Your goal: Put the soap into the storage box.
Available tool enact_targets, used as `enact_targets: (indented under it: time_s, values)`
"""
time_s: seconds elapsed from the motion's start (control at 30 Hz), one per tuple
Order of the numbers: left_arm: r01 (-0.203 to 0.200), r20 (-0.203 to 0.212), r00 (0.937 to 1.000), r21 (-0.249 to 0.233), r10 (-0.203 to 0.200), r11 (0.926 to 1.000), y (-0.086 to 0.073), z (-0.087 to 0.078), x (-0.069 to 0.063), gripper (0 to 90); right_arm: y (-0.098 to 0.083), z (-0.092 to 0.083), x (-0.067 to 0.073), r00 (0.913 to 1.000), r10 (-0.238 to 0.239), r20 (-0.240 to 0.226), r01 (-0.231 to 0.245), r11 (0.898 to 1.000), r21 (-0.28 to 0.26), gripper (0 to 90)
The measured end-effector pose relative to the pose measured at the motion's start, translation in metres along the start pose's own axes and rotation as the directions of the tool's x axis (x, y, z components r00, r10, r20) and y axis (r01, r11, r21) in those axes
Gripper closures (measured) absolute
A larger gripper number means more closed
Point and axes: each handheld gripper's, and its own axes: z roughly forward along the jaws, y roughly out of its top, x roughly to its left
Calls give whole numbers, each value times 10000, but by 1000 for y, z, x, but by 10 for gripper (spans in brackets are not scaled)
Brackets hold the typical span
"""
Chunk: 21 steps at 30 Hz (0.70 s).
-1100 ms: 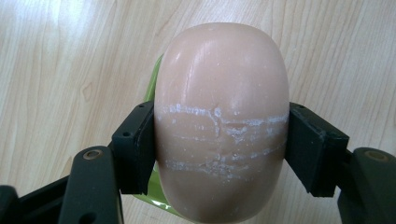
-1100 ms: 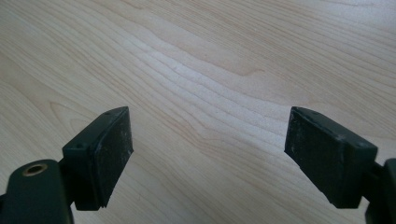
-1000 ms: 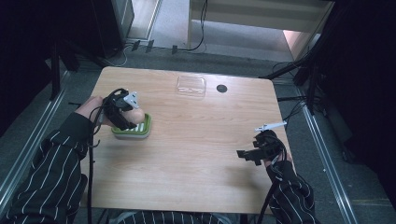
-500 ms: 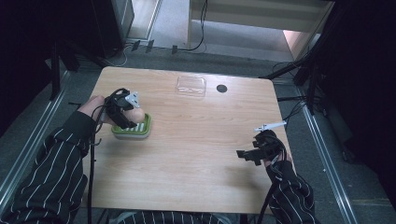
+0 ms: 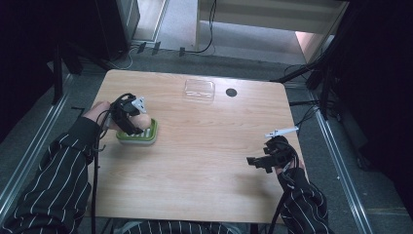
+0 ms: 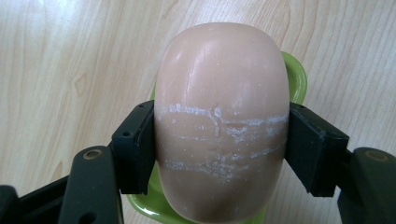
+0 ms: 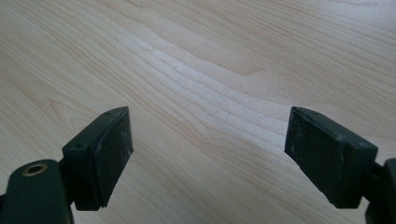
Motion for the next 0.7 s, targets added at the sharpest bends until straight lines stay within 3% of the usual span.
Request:
enact_targets:
  time_s: [0.23, 0.7]
  values:
    - [91, 2, 10000, 216, -91, 9997, -4, 9, 1, 335, 0, 0, 0, 10000, 9, -3, -9, 10000, -17, 160]
    - [216, 28, 9998, 159, -217, 9996, -6, 16, 2, 335, 0, 0, 0, 10000, 3, -23, -3, 10000, 11, 160]
